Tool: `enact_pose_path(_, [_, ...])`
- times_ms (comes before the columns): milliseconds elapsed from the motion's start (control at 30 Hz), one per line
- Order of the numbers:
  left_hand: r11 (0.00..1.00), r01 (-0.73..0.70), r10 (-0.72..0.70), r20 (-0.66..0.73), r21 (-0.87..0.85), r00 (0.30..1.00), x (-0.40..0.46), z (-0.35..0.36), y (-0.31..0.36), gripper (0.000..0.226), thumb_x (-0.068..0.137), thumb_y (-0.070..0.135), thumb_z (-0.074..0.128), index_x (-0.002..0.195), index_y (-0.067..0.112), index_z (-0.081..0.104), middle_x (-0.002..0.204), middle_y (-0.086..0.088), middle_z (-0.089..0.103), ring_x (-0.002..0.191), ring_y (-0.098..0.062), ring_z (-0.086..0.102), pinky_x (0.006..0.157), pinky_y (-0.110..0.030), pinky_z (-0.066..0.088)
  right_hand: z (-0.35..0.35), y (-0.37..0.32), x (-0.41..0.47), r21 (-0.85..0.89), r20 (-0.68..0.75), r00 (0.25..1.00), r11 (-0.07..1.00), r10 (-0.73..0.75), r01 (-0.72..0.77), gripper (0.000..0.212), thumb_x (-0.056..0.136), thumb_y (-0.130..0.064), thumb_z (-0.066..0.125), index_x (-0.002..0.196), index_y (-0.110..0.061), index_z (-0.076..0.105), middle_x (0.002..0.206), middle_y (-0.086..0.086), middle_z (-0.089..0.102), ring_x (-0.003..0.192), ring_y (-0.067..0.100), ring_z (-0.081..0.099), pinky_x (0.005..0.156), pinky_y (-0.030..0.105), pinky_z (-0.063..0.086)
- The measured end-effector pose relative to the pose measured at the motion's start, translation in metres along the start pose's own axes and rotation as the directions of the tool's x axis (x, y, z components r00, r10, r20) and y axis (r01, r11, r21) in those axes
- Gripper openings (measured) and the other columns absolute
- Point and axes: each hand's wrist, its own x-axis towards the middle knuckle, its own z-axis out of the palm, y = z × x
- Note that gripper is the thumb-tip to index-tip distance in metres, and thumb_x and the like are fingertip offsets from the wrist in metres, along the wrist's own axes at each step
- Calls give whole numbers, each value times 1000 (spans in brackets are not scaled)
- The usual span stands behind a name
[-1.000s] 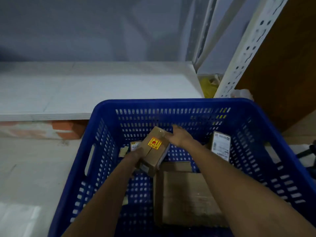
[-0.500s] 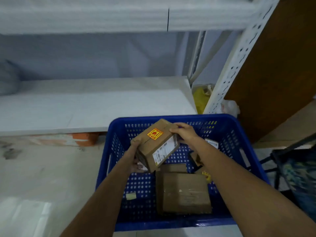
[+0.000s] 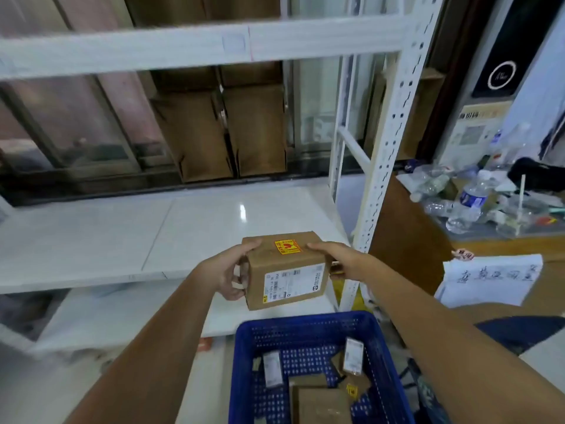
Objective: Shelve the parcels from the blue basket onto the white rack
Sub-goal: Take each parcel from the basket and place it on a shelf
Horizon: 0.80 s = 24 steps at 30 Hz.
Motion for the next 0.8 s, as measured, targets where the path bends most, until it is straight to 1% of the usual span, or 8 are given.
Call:
enact_pose_path(133, [995,-58,56,33,85,998,-99,-6,79,85,46,67,78,111,17,58,121,-18,53,105,-33,56,76,-37,51,-26,-96,-78,104,-9,999,993,-51,52,69,70,-61,73,122,-19,58,118,9,62,110,29,60,105,47,44])
enact_pose_path(233, [985,-142,137,52,97,989,-153,-11,123,82,49,69,75,113,20,59,122,-17,53,105,-34,56,81,-37,50,-36,-152,-128,154,38,997,986,-71,64,62,75,-62,66,118,-19,56,118,13,58,112,35,56,103,54,41])
enact_pose_path(400, [930,-367,365,71,21,928,-228,-10,163,61,62,60,77,103,18,63,102,-7,67,93,-23,61,71,-34,47,-35,-210,-190,196,38,982,965,-185,174,43,84,-51,62,108,-16,56,107,13,59,111,33,55,106,55,40])
enact_pose_path(500, [858,-513,513,60,-17,856,-253,-8,173,69,70,50,77,123,12,56,107,-10,68,94,-24,64,73,-35,52,-27,-226,-203,213,-51,980,956,-193,199,42,86,-41,60,116,-13,53,102,12,59,101,29,57,108,51,39])
enact_pose_path(600, [738,-638,668,-105,220,737,-262,-3,180,102,64,57,79,139,6,33,131,-11,55,112,-27,56,90,-38,50,-14,-235,-212,232,-101,985,959,-141,161,46,83,-46,62,112,-12,52,96,12,59,91,26,58,101,45,44])
enact_pose_path(667, [635,-594,749,-204,495,631,-266,5,184,121,50,75,72,141,10,26,139,-11,47,125,-32,47,103,-45,42,-4,-243,-216,259,-42,995,961,-85,93,73,73,-62,66,123,-12,47,115,15,56,110,33,53,104,54,38])
enact_pose_path(733, [465,-521,857,-216,716,468,-271,17,185,120,47,79,68,140,14,28,139,-10,44,129,-35,41,106,-51,36,2,-249,-220,273,19,999,961,-41,35,106,57,-77,67,141,-22,35,145,17,40,133,45,37,99,68,33])
enact_pose_path(800, [250,-461,955,-138,851,264,-271,27,182,113,50,78,69,138,17,31,137,-9,44,127,-33,40,102,-50,34,2,-253,-227,319,65,996,947,-61,37,105,62,-84,59,143,-22,35,150,20,36,135,50,33,92,70,39])
